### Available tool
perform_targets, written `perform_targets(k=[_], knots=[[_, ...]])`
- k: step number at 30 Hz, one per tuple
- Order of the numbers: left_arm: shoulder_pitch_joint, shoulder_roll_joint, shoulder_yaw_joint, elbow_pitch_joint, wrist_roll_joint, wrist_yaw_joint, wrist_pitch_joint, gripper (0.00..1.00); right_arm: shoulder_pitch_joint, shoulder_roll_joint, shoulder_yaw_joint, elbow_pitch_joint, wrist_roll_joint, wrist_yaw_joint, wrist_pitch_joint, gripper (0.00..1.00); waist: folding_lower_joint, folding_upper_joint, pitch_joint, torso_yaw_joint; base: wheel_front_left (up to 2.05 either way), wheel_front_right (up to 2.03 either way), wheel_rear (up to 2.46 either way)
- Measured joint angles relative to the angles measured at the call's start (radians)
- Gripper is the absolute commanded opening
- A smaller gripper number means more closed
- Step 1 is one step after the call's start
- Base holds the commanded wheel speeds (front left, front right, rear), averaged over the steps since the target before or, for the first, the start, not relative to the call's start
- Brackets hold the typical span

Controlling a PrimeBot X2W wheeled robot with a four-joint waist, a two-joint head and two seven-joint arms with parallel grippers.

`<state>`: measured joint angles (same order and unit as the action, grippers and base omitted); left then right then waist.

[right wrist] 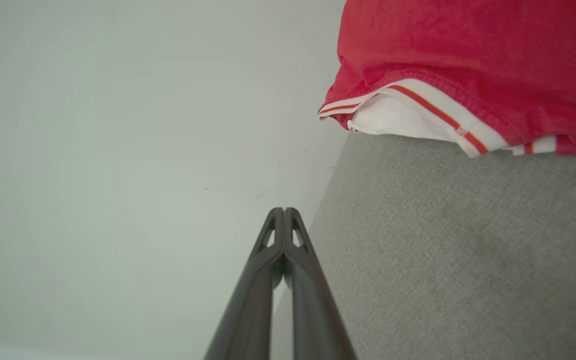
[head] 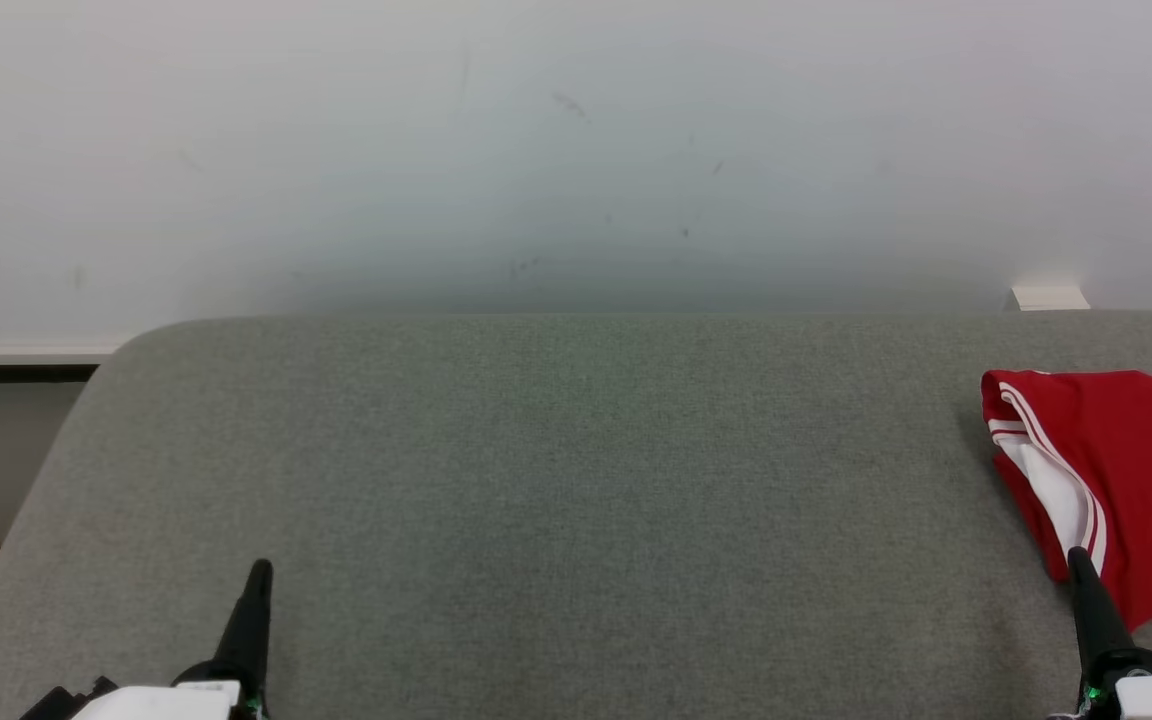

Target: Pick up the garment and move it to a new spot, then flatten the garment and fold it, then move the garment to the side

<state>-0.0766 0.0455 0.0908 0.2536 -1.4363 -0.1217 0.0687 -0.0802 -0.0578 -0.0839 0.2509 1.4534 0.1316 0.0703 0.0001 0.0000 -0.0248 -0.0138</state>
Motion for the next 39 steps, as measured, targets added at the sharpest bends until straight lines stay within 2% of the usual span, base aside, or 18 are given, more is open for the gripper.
perform_targets(k=[25,39], knots=[[-0.028,0.001,0.023,-0.006,-0.166,-0.006,0.044,0.00,-0.021,0.008,-0.029,-0.003,0.153,0.000,0.043,0.00,-0.0001,0.0000,0.027,0.014,0.00,0.00,0.00],[-0.029,0.001,0.024,-0.007,-0.169,-0.006,0.045,0.00,-0.022,0.008,-0.030,-0.003,0.158,0.000,0.044,0.00,-0.0001,0.0000,0.028,0.014,0.00,0.00,0.00]])
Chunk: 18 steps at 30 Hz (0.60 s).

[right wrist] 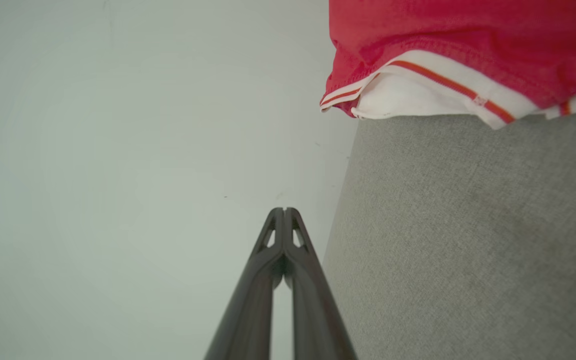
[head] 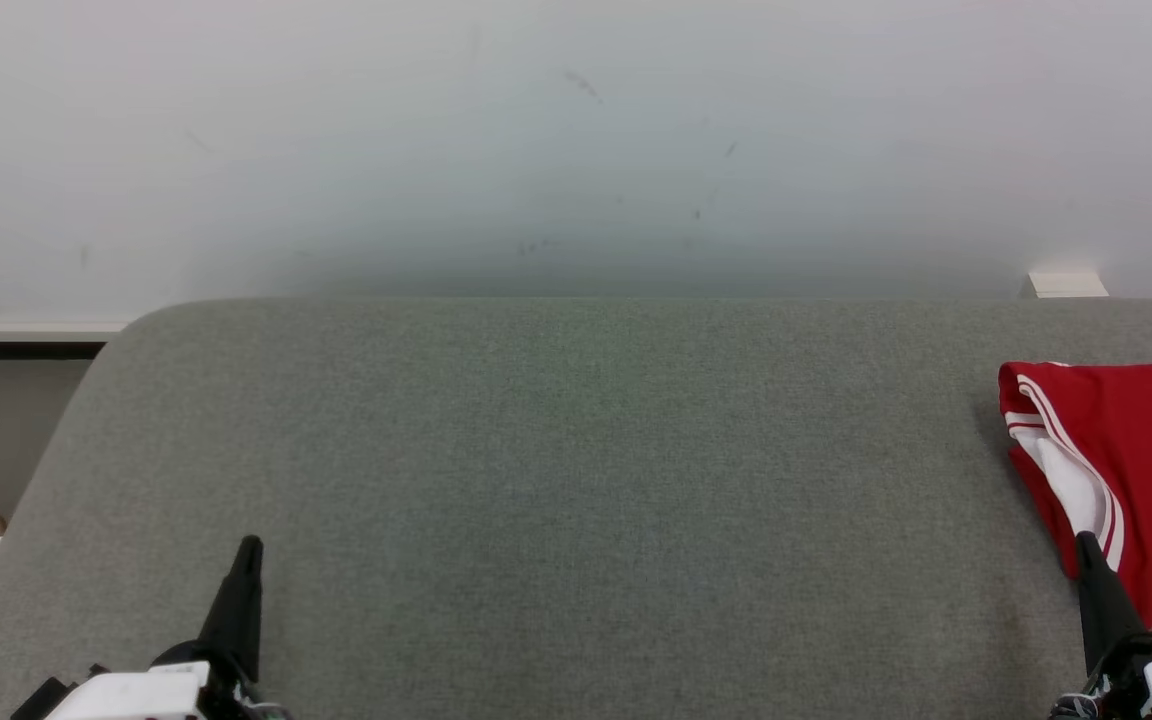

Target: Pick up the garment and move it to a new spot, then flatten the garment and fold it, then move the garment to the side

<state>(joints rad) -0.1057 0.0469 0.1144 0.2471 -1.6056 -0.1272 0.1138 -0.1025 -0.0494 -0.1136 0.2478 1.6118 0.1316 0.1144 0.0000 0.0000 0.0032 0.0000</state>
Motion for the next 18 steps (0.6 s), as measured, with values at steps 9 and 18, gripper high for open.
perform_targets(k=[9,18], knots=[[0.000,0.000,0.000,0.000,0.000,0.000,0.000,0.00,0.000,0.000,0.000,0.000,0.000,0.000,0.000,0.00,0.0000,0.0000,0.000,0.000,0.00,0.00,0.00],[0.000,0.000,0.000,0.000,0.000,0.000,0.000,0.00,0.000,0.000,0.000,0.000,0.000,0.000,0.000,0.00,0.0000,0.0000,0.000,0.000,0.00,0.00,0.00]])
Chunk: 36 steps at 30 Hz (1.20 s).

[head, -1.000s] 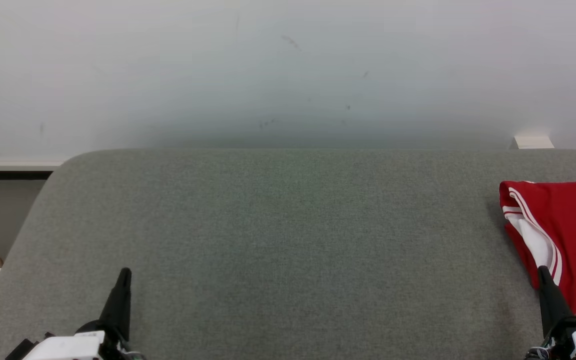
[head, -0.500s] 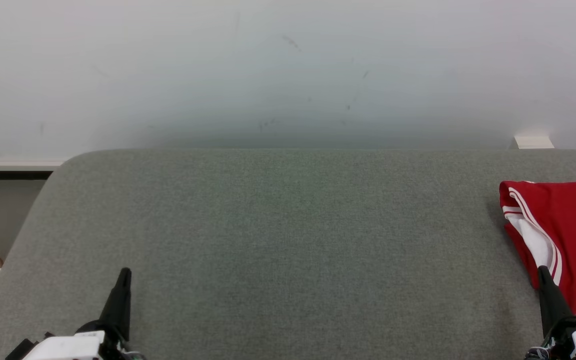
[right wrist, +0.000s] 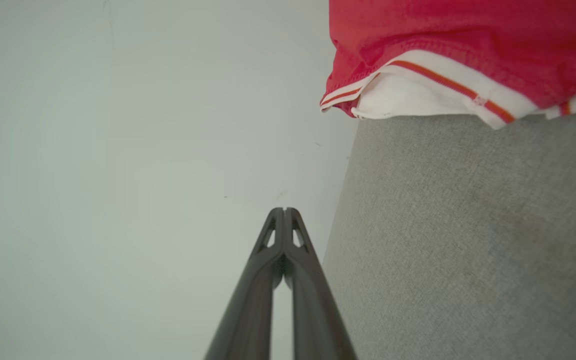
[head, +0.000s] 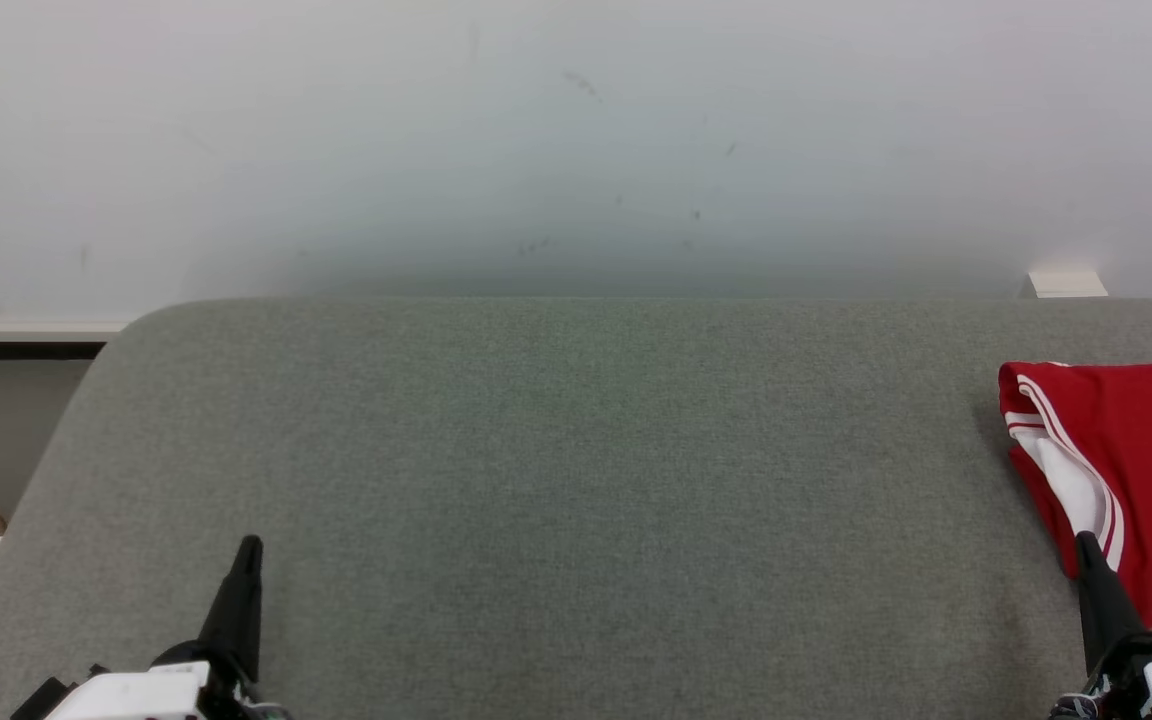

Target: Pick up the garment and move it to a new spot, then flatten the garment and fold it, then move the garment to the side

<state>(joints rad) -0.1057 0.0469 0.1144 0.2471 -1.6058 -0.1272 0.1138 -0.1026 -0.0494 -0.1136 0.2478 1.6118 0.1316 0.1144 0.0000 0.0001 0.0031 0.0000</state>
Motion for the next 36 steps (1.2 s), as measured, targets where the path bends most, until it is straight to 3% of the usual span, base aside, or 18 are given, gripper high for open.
perform_targets(k=[36], knots=[[0.000,0.000,0.000,0.000,0.000,0.000,0.000,0.00,0.000,0.000,0.000,0.000,0.000,0.000,0.000,0.00,0.0000,0.0000,0.000,0.000,0.00,0.00,0.00]])
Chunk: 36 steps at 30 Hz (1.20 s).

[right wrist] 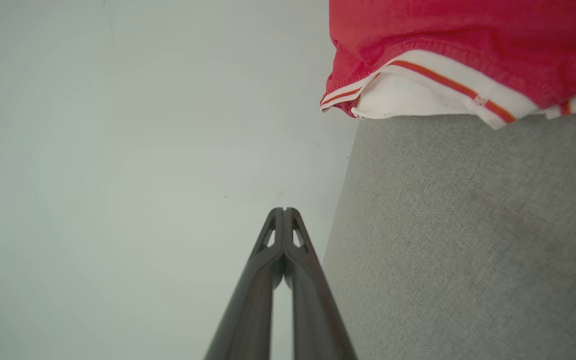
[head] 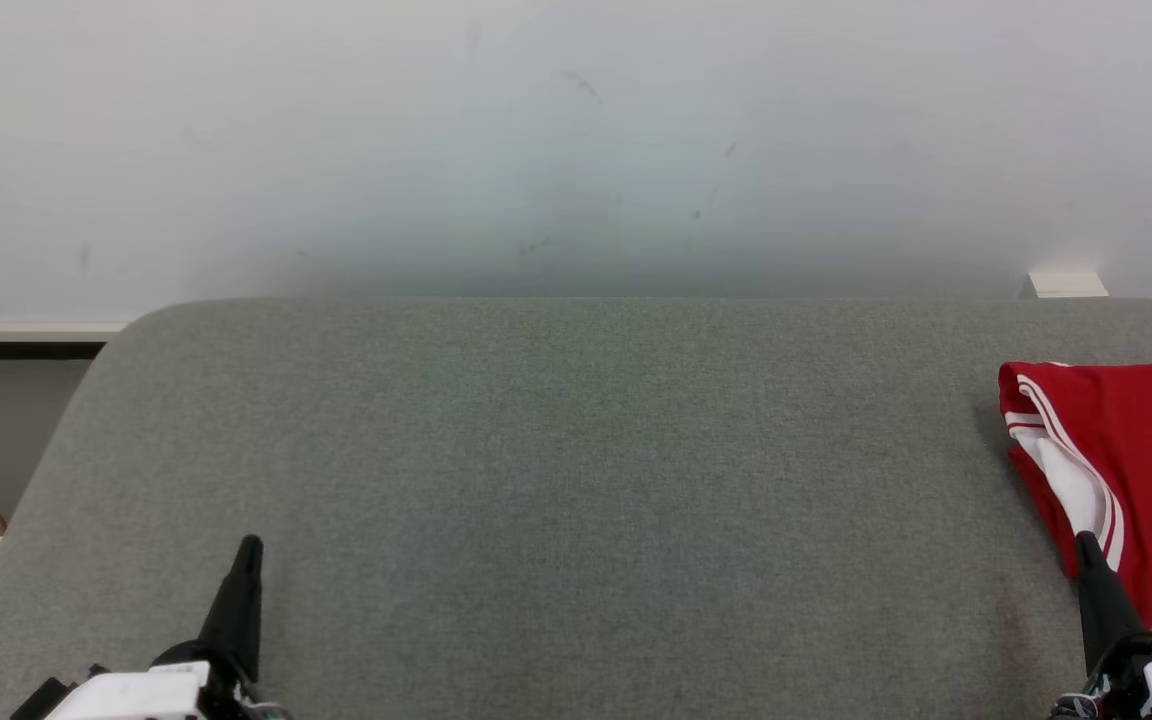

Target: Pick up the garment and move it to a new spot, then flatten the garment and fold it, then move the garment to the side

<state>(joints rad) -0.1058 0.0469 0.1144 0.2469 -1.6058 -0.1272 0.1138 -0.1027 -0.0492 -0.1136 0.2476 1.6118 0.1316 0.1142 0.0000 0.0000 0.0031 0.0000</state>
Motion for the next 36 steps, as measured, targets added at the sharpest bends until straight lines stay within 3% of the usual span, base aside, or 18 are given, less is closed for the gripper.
perform_targets(k=[36], knots=[[0.000,0.000,0.000,0.000,0.000,0.000,0.000,0.00,0.000,0.000,0.000,0.000,0.000,0.000,0.000,0.00,0.0000,0.0000,0.000,0.000,0.00,0.00,0.00]])
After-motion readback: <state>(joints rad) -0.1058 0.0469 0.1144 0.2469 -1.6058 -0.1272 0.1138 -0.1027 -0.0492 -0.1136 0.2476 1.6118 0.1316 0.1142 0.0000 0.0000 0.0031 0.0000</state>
